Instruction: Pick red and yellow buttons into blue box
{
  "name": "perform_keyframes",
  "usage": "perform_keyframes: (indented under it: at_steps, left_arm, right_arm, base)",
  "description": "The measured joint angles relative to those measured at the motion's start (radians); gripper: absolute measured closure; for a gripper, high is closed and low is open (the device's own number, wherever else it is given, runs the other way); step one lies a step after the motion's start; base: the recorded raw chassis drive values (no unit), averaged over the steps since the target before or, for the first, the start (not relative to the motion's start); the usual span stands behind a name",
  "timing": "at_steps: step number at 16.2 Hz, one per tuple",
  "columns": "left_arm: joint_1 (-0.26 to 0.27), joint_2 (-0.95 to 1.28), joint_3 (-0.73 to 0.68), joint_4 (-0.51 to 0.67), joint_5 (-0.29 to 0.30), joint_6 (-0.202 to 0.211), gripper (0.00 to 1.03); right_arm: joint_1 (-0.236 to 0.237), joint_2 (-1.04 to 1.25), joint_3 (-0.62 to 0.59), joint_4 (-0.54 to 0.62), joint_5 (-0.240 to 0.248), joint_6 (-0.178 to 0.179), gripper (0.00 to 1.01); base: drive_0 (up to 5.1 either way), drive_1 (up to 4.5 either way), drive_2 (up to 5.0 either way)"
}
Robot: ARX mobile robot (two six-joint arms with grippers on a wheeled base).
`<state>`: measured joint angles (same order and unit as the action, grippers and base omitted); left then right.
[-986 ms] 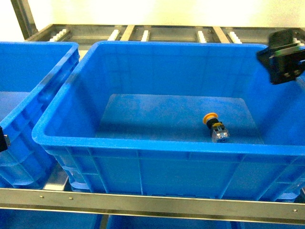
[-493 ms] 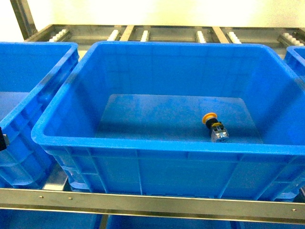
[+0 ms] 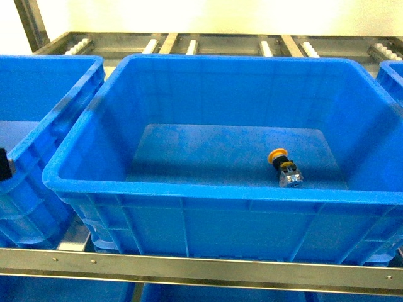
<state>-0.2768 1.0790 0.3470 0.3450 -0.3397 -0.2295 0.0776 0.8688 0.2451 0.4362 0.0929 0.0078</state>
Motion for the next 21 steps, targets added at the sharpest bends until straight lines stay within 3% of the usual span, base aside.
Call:
perform_keyframes:
  at_steps: [3, 4, 7, 9, 11, 13, 16, 19, 21]
  left_arm:
    - [0.026, 0.140, 0.180, 0.074, 0.098, 0.069, 0.78]
    - [0.034, 0.208, 0.239, 0.087, 0.154, 0.095, 0.78]
    - [0.021, 0.437, 0.442, 0.049, 0.322, 0.214, 0.78]
    - [-0.009, 0.533, 0.550, 0.012, 0.402, 0.291, 0.78]
    - [-0.027, 0.610, 0.614, -0.050, 0.463, 0.341, 0.78]
    - [-0.019, 0.682, 0.623, -0.097, 0.475, 0.370, 0.78]
    - [0.027, 0.768, 0.668, -0.156, 0.475, 0.369, 0.78]
    - [0.042, 0.774, 0.697, -0.132, 0.457, 0.364, 0.76]
    - [0.042, 0.774, 0.718, -0.120, 0.446, 0.357, 0.53]
  right_arm:
    - [0.000, 0.000, 0.000, 0.000, 0.000, 0.000, 0.03]
    - [0.000, 0.000, 0.000, 0.000, 0.000, 0.000, 0.03]
    - [0.000, 0.000, 0.000, 0.000, 0.000, 0.000, 0.03]
    - [0.000, 0.000, 0.000, 0.000, 0.000, 0.000, 0.03]
    - [0.000, 0.000, 0.000, 0.000, 0.000, 0.000, 0.03]
    - [0.000, 0.000, 0.000, 0.000, 0.000, 0.000, 0.03]
    - [0.000, 0.000, 0.000, 0.000, 0.000, 0.000, 0.03]
    - [0.000, 0.000, 0.000, 0.000, 0.000, 0.000, 0.03]
    - [0.000, 0.000, 0.000, 0.000, 0.000, 0.000, 0.03]
  base:
    - [0.0, 0.00, 0.0]
    - [0.0, 0.00, 0.0]
    - [0.0, 0.00, 0.0]
    - [0.0, 0.00, 0.0]
    - [0.0, 0.00, 0.0]
    - [0.0, 0.00, 0.0]
    - [0.0, 0.00, 0.0]
    - [0.0, 0.00, 0.0]
    - [0.0, 0.00, 0.0]
